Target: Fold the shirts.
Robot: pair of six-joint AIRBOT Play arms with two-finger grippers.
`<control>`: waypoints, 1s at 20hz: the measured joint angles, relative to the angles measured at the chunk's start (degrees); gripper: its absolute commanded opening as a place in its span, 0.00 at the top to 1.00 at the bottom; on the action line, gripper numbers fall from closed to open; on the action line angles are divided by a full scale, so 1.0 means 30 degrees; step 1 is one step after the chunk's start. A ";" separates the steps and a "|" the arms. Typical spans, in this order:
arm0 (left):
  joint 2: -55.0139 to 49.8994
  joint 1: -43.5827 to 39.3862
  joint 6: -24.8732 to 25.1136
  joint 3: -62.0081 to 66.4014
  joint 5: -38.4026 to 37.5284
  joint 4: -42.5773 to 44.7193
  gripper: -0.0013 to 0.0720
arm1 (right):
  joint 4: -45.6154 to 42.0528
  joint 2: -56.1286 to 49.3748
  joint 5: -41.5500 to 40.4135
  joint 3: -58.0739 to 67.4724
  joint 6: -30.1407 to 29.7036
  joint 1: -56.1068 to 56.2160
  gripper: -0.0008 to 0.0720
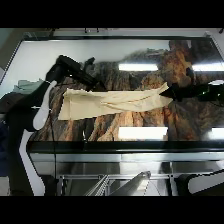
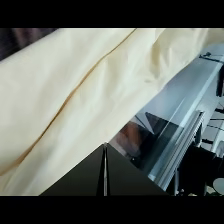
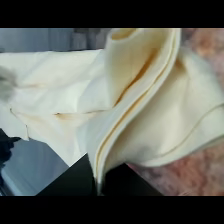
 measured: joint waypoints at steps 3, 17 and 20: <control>-0.0925 -0.1435 -0.0197 0.0007 -0.1195 -0.0058 0.97 | 0.0131 0.0561 0.0918 0.0350 0.0131 -0.0627 0.96; -0.0656 -0.2368 -0.0160 0.1989 -0.1093 -0.2936 0.96 | 0.2747 0.3570 0.3235 0.0612 0.0138 0.0823 0.96; 0.2521 0.0605 0.0823 0.0255 0.0313 -0.2543 0.96 | 0.3475 0.4211 0.0969 0.0721 0.0277 0.4182 0.96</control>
